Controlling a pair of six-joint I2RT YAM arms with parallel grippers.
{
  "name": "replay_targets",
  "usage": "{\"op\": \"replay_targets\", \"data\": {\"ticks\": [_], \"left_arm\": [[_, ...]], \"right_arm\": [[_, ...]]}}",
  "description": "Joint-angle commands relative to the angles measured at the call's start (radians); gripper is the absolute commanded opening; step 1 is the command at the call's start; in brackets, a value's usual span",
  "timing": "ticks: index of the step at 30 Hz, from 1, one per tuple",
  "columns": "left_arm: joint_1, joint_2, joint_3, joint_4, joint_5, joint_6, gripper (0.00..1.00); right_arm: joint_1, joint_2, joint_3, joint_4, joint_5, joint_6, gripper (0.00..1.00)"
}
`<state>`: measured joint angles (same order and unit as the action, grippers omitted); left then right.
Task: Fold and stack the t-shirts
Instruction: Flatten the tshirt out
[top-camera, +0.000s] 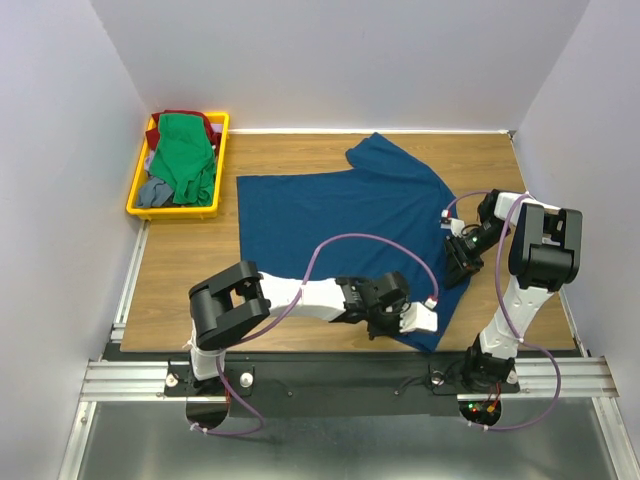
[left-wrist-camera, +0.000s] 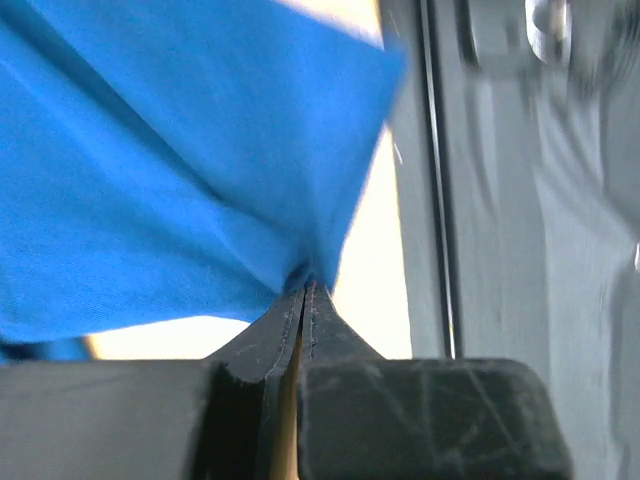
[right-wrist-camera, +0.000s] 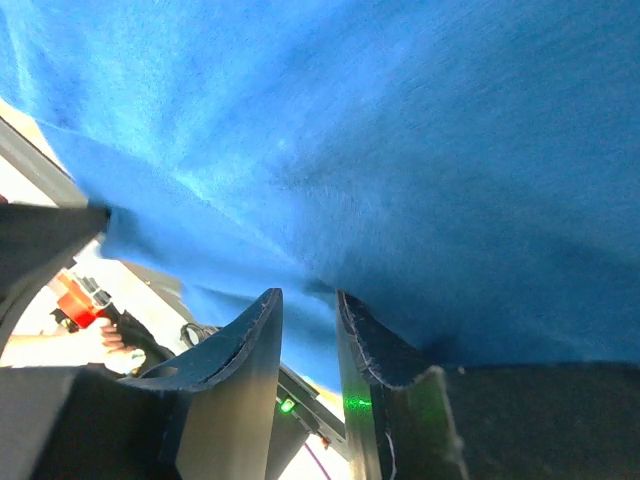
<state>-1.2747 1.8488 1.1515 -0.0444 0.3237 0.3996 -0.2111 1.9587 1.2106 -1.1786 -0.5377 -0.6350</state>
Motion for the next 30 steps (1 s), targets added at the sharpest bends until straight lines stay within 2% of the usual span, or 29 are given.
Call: {"op": "replay_targets", "data": {"ticks": [1, 4, 6, 12, 16, 17, 19, 22, 27, 30], "left_arm": [[-0.006, -0.008, -0.033, -0.087, 0.060, 0.073, 0.20], [-0.005, -0.051, -0.085, -0.074, 0.060, 0.073, 0.35], [-0.006, -0.089, -0.108, -0.052, 0.066, 0.082, 0.39], [0.006, -0.238, -0.150, -0.011, 0.101, 0.117, 0.36], [0.136, -0.254, -0.115, -0.014, 0.169, 0.035, 0.33], [0.206, -0.240, -0.101, -0.005, 0.158, 0.013, 0.32], [0.273, -0.196, -0.087, 0.005, 0.150, -0.027, 0.32], [0.395, -0.123, -0.023, 0.002, 0.098, -0.068, 0.33], [0.512, 0.044, 0.115, -0.041, 0.057, -0.114, 0.32], [0.569, 0.107, 0.163, -0.054, 0.049, -0.126, 0.32]], "right_arm": [[-0.010, 0.020, -0.008, 0.037, 0.051, -0.025, 0.34], [-0.010, 0.010, -0.008, 0.037, 0.061, -0.032, 0.35], [-0.010, -0.007, -0.008, 0.036, 0.058, -0.038, 0.35], [-0.016, -0.096, 0.056, -0.039, 0.009, -0.104, 0.39], [-0.016, -0.155, 0.084, -0.058, 0.085, -0.123, 0.39], [-0.016, -0.156, 0.069, -0.041, 0.112, -0.111, 0.39], [-0.017, -0.158, 0.044, -0.004, 0.171, -0.095, 0.38], [-0.017, -0.109, 0.041, 0.065, 0.171, -0.036, 0.38], [-0.017, 0.021, 0.115, 0.143, 0.199, 0.032, 0.38], [-0.017, 0.133, 0.229, 0.154, 0.209, 0.064, 0.37]]}}
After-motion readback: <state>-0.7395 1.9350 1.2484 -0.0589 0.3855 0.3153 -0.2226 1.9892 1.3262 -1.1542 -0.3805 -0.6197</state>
